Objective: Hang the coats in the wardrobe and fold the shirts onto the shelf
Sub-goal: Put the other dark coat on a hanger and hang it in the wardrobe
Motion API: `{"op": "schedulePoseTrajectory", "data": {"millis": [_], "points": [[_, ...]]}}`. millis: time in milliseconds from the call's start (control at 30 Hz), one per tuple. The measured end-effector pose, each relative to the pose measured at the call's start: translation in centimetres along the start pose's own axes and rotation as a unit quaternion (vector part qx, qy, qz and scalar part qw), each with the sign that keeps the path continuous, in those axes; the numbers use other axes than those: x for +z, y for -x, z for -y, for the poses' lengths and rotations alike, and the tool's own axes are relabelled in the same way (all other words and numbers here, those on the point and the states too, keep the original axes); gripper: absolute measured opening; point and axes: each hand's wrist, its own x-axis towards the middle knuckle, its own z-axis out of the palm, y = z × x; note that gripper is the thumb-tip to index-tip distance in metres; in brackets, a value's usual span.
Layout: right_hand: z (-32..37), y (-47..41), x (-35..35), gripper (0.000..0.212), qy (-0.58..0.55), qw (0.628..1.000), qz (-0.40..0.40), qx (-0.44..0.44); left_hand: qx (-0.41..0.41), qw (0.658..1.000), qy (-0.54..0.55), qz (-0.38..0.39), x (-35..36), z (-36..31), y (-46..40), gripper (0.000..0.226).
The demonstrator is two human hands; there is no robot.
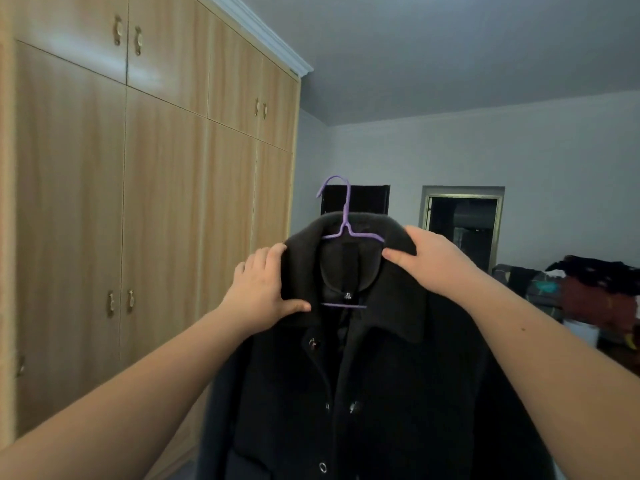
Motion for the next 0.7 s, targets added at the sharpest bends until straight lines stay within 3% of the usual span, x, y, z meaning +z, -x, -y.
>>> {"op": "schedulePoseTrajectory", "data": {"millis": [100,200,333,400,500,700], "points": [[0.0,0.8,0.2,0.039,-0.029,0.999,0.046,-0.002,0.032,0.995,0.085,0.046,-0.7,0.9,-1.1,0.106],[-0.7,1.7,0.5,0.039,-0.043,0.998,0.05,-0.004,0.051,0.979,0.181,0.082,-1.2,1.3,-1.1,0.069],[-0.6,2.7,1.2,0.058,-0.03,0.995,0.096,-0.023,0.037,0.972,0.212,0.099,-3.4,2.2,-1.9,0.049],[0.3,2.7,1.7,0.073,-0.008,0.991,0.134,-0.028,0.035,0.975,0.195,0.104,-5.3,2.9,-2.4,0.046],[1.9,2.3,3.1,0.079,-0.017,0.986,0.162,-0.033,0.027,0.983,0.144,0.11,-8.6,4.2,-2.3,0.048],[7.4,0.8,6.2,0.051,-0.071,0.986,0.126,-0.085,0.018,0.996,0.042,0.073,-14.6,9.5,-0.8,0.04]]}}
